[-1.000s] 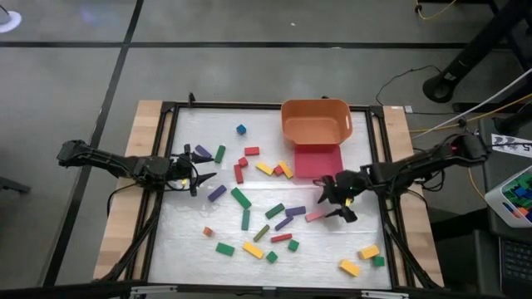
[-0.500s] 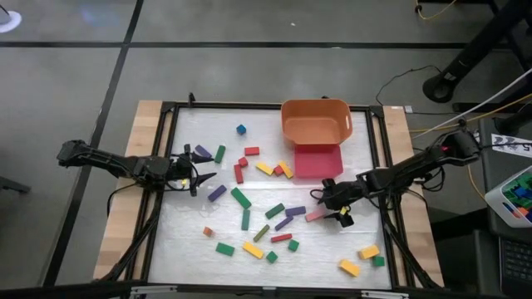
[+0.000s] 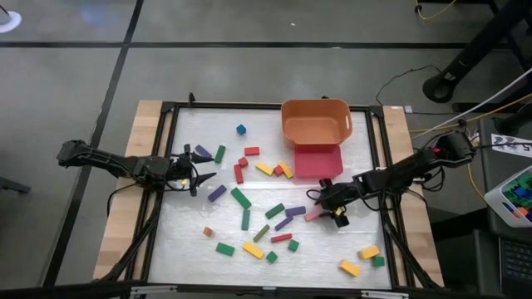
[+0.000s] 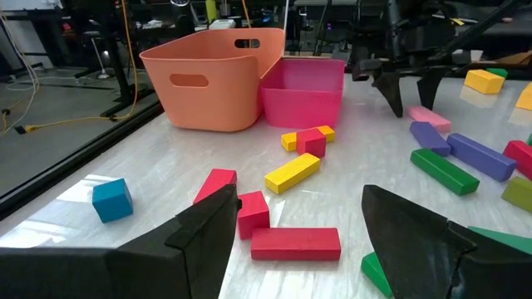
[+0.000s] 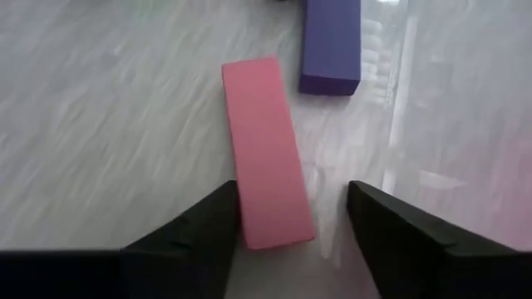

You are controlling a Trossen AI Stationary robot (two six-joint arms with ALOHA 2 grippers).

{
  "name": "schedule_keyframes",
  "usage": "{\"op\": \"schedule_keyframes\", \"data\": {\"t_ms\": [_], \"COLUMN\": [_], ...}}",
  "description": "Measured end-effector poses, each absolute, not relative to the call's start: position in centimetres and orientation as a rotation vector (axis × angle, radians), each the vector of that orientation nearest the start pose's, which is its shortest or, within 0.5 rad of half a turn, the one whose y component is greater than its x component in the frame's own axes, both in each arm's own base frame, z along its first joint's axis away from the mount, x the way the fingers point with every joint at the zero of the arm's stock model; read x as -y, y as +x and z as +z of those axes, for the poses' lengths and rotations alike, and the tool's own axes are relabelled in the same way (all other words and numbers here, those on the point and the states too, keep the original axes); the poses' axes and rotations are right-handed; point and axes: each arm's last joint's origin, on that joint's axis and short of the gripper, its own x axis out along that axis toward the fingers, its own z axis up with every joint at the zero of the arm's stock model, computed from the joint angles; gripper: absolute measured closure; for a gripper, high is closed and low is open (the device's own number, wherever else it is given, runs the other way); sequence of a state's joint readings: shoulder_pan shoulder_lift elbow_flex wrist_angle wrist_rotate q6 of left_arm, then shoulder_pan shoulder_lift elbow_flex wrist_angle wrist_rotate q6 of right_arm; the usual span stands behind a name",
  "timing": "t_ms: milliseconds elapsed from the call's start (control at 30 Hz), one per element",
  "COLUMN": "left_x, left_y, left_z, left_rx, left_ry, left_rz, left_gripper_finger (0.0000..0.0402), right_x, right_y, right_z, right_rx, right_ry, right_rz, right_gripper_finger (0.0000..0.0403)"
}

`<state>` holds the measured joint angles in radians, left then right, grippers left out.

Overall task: Sort blocks by size
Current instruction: Put the pink rectangle block into the orange bin

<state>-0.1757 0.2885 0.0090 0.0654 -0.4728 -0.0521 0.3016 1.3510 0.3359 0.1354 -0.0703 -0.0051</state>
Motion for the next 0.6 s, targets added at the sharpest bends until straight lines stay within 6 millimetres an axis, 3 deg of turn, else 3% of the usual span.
{"op": "schedule_keyframes", "data": {"t_ms": [233,400,600], "left_x": [0.6,0.6,0.6], "left_y": [11.1,11.1,11.1], "left_z": [14.9,14.9,14.9], "left_rx": [-0.196,-0.196,-0.196], "left_ry": [0.017,0.017,0.017], "left_rz": [0.301,0.301,0.301], "left_gripper_finger": [0.0157,0.0157,0.0157], "right_x": [-6.3,-6.5,-7.1], "right_y": [19.5,20.1,21.6], "right_z": [11.1,11.7,13.7], "right_rx": [-0.873,-0.857,-0.912], "right_ry": [-0.055,-0.022,-0.013], "right_rz": [0.322,0.325,0.363], "right_gripper_finger": [0.0304,0.0305,0.0293]}}
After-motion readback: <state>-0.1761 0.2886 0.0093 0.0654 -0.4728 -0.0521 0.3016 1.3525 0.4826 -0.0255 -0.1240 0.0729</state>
